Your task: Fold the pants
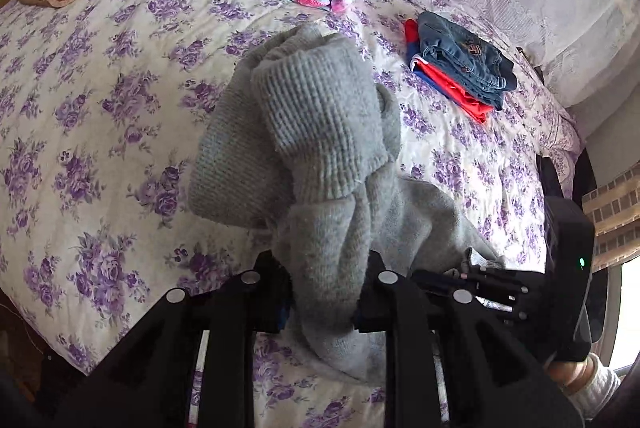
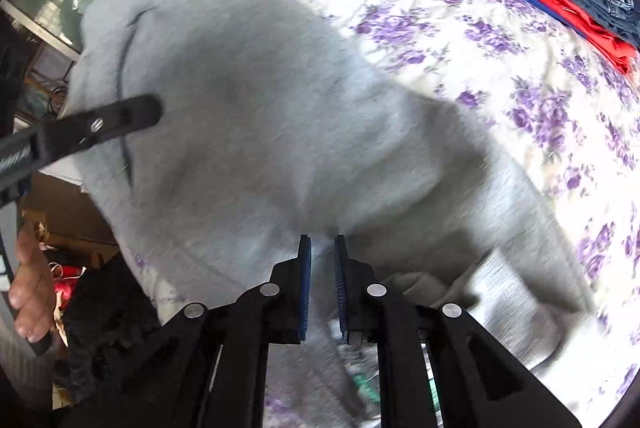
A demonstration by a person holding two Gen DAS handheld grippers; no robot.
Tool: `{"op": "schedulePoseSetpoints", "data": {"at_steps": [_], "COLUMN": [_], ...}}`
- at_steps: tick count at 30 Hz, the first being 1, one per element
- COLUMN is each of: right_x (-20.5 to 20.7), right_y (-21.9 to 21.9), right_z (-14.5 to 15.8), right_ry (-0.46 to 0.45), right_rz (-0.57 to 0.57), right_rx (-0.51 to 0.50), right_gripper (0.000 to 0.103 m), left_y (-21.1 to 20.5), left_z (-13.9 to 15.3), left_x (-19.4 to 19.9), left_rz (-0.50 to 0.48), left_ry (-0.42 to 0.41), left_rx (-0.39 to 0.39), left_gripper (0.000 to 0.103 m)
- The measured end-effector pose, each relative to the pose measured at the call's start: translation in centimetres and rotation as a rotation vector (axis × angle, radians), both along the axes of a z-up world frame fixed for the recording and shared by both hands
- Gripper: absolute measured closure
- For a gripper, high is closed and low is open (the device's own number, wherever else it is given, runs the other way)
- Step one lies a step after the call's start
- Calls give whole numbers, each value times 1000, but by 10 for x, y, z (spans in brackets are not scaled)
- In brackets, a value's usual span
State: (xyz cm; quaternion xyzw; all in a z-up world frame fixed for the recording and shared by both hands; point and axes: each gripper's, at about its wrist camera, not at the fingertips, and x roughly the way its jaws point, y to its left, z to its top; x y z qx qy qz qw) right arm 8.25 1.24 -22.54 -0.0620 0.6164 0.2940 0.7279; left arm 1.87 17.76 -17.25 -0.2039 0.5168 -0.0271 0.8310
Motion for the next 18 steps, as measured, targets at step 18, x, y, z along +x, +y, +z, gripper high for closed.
{"op": "schedulePoseSetpoints", "data": {"at_steps": [18], "right_x": [64], "right_y": [3], "right_z": [-10], "right_ry": [62], "right_rz": [-83], "right_rx": [-1], "right_gripper": [95], "left_y": [-50], "left_z": [34], "left_x": [6], "left_rz": [-158], "left_ry": [-61], "left_rx": [57], "left_gripper": [83]}}
